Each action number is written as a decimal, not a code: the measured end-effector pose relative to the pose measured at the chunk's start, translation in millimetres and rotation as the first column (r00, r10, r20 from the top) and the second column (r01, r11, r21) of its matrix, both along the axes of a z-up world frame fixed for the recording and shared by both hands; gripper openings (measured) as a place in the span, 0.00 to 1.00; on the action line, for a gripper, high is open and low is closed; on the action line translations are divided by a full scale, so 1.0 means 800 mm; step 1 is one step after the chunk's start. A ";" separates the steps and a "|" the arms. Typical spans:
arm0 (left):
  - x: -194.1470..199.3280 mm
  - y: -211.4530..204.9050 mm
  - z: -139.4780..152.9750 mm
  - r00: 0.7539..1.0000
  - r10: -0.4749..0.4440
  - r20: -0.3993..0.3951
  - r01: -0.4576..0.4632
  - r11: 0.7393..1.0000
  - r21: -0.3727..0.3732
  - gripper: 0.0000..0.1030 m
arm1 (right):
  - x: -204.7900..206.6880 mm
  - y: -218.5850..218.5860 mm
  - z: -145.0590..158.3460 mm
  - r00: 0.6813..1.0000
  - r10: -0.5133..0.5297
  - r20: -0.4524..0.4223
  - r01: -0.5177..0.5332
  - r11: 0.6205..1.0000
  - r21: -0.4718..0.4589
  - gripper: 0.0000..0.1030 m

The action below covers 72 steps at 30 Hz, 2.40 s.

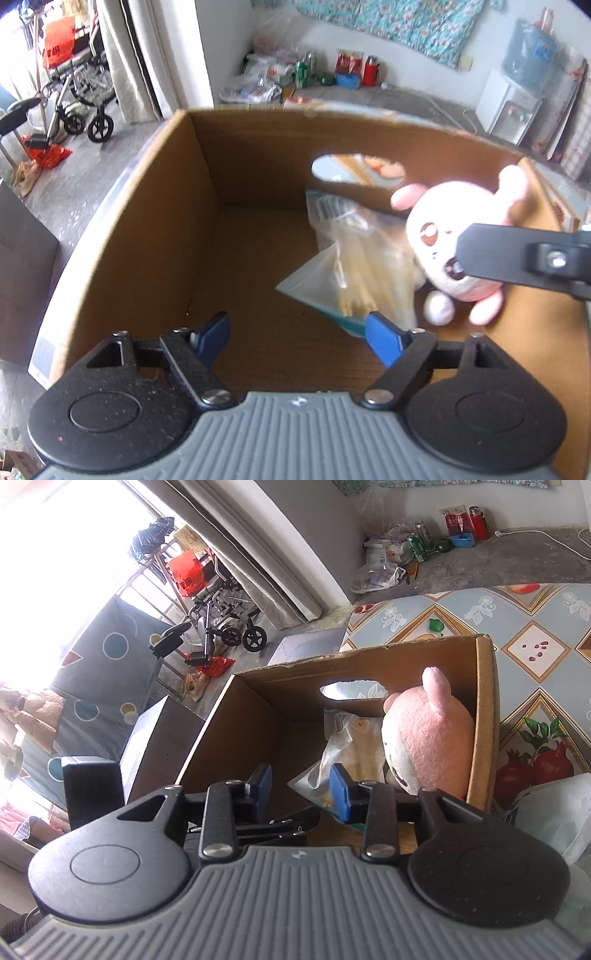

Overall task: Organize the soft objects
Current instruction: 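Withdraw both tools from the box back over the packages, then grasp the blue-and-white bandage box with the right gripper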

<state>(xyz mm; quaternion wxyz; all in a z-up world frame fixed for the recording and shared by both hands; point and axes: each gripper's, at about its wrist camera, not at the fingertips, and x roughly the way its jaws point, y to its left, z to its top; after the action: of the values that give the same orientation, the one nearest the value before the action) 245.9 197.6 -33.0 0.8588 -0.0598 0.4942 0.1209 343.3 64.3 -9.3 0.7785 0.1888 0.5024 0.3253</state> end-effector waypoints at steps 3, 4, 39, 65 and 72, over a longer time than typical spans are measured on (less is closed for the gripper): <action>-0.011 -0.016 0.016 0.999 -0.020 0.035 0.020 1.000 0.014 0.81 | -0.007 -0.004 0.010 1.000 -0.007 0.011 0.006 1.000 0.031 0.43; -0.011 -0.014 0.024 0.998 -0.026 0.050 0.025 1.000 0.009 0.81 | -0.012 -0.007 0.016 1.000 -0.007 0.018 0.006 0.999 0.043 0.44; -0.126 -0.340 0.101 0.795 -0.509 0.331 0.525 0.850 0.048 0.94 | -0.248 -0.426 0.107 0.868 -0.430 0.249 0.449 0.893 -0.020 0.78; -0.109 -0.438 0.032 0.748 -0.535 0.393 0.591 0.807 -0.026 0.84 | -0.238 -0.520 0.019 0.857 -0.492 0.153 0.512 0.847 -0.142 0.78; -0.057 -0.420 0.059 0.752 -0.520 0.404 0.556 0.831 0.035 0.79 | -0.166 -0.513 0.042 0.866 -0.455 0.207 0.486 0.863 -0.138 0.78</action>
<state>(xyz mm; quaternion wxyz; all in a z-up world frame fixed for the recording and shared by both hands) 200.4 -138.7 13.9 0.9353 0.0242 0.3105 -0.1678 210.2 -345.7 24.6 0.8878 0.2047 0.4019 0.0914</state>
